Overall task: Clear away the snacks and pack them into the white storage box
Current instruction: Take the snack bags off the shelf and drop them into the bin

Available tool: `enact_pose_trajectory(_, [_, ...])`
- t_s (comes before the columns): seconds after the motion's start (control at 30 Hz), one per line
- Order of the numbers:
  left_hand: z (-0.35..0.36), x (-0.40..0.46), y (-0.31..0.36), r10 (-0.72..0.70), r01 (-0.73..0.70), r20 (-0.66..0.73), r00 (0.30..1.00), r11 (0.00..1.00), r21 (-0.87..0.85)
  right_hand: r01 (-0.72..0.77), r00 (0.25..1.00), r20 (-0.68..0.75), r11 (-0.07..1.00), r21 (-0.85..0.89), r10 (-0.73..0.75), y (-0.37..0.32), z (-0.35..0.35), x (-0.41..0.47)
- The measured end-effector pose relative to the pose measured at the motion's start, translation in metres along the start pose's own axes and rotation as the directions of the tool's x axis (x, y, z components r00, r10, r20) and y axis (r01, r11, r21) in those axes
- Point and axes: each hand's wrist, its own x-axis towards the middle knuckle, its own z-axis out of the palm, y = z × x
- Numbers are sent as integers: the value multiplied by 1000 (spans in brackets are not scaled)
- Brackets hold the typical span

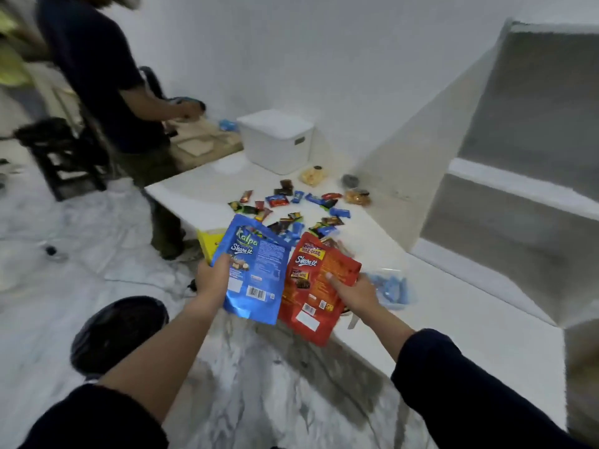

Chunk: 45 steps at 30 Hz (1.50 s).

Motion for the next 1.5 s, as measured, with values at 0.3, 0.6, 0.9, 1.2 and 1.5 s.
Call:
enact_pose_trajectory(0.3, [-233,67,-42,-84,92,-312,946,996,9,-1,949,314,995,-102,33,-65,240,4])
enact_pose_trajectory(0.6, [-346,98,-93,-267,280,-498,825,959,-50,-46,911,389,973,-226,133,-36,410,15])
enact_pose_trajectory(0.9, [-352,185,-134,-469,523,-585,662,848,-87,-31,881,421,914,-406,216,-48,521,75])
enact_pose_trajectory(1.2, [-327,285,-168,-588,683,-628,509,720,-122,53,848,413,723,-689,332,-58,598,143])
enact_pose_trajectory(1.5, [-337,374,-229,-651,765,-591,476,638,-87,21,805,385,625,-780,453,-16,699,182])
